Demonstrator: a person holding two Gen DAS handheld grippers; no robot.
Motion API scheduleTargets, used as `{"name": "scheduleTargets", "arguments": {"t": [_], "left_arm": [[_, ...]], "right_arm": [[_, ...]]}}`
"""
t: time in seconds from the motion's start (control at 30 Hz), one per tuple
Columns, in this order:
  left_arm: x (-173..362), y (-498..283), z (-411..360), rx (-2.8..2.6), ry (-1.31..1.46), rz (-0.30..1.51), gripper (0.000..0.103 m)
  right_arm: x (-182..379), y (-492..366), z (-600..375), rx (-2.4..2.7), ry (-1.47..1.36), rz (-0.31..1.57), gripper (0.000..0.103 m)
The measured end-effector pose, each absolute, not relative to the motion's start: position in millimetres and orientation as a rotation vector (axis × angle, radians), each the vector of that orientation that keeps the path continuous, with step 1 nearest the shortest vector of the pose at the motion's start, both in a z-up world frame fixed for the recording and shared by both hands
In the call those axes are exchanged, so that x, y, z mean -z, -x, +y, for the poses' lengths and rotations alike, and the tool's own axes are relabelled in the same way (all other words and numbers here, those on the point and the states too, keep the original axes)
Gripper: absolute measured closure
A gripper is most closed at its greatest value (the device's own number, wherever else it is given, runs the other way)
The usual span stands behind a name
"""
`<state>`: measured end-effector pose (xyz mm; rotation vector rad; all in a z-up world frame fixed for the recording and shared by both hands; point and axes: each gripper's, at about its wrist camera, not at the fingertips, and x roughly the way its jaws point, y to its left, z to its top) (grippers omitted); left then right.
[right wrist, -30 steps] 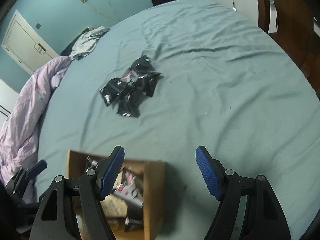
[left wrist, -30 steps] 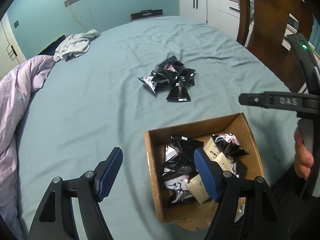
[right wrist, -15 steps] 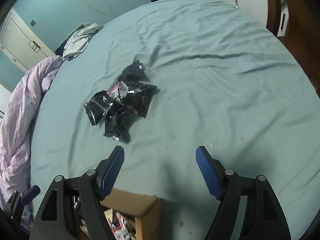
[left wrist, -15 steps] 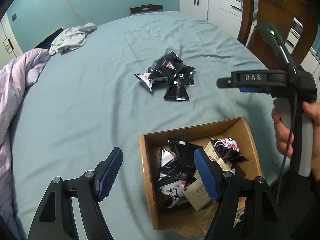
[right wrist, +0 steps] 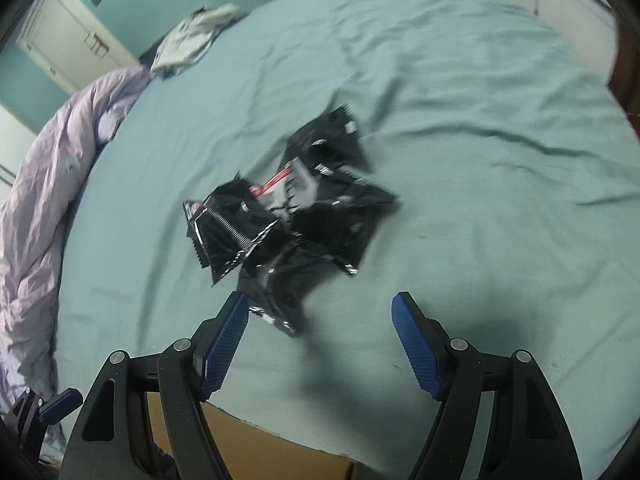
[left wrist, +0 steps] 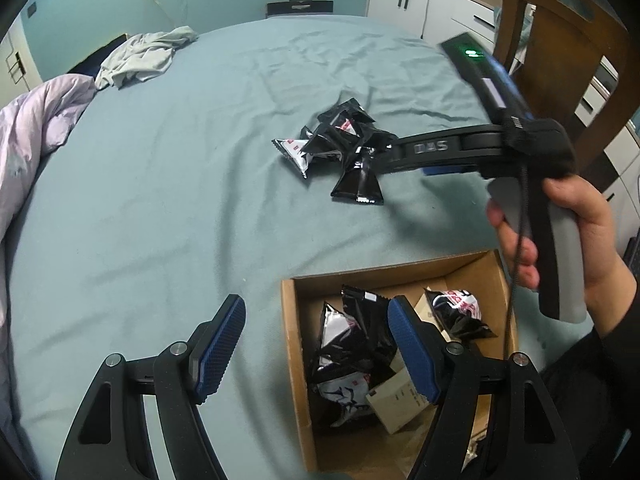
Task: Organize snacks
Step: 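Grasp a black snack packet from the pile with the right tool, then grasp another black packet with the left tool while the right tool holds its packet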
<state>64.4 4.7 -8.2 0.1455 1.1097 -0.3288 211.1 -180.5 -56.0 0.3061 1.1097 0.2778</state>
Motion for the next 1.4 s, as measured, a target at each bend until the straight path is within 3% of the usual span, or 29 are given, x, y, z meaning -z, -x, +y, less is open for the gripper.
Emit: {"name": "scheduleTargets", "arguments": {"t": [0.5,0.53,0.57,1.0,1.23,1.3,1.4], "left_arm": [[9,-66,4,0.328,-0.142,1.104,0.028],[9,-66,3,0.325,-0.144,1.101,0.028],[9,-67,3,0.322,-0.145,1.099,0.028],[10,-68,-3,0.28,-0.278,1.039,0.027],[-10,-84,-18,0.357,-0.274,1.014,0.014],[-10,-97,-27,0.375,-0.265,1.033,0.003],[-4,-118,-42,0.361,-0.279,1.051,0.002]], "right_arm": [[77,-276,-145,-0.298,-0.233,1.301,0.031],[76,-277,-143,-0.291,-0.226,1.298,0.043],[74,-276,-140,-0.307,-0.224,1.293,0.063],[37,-198,-196,-0.276,-0.395,1.18,0.065],[15,-107,-241,-0.185,-0.454,1.085,0.065],[14,-89,-247,-0.166,-0.47,1.073,0.065],[7,-70,-249,-0.134,-0.473,1.032,0.065]]}}
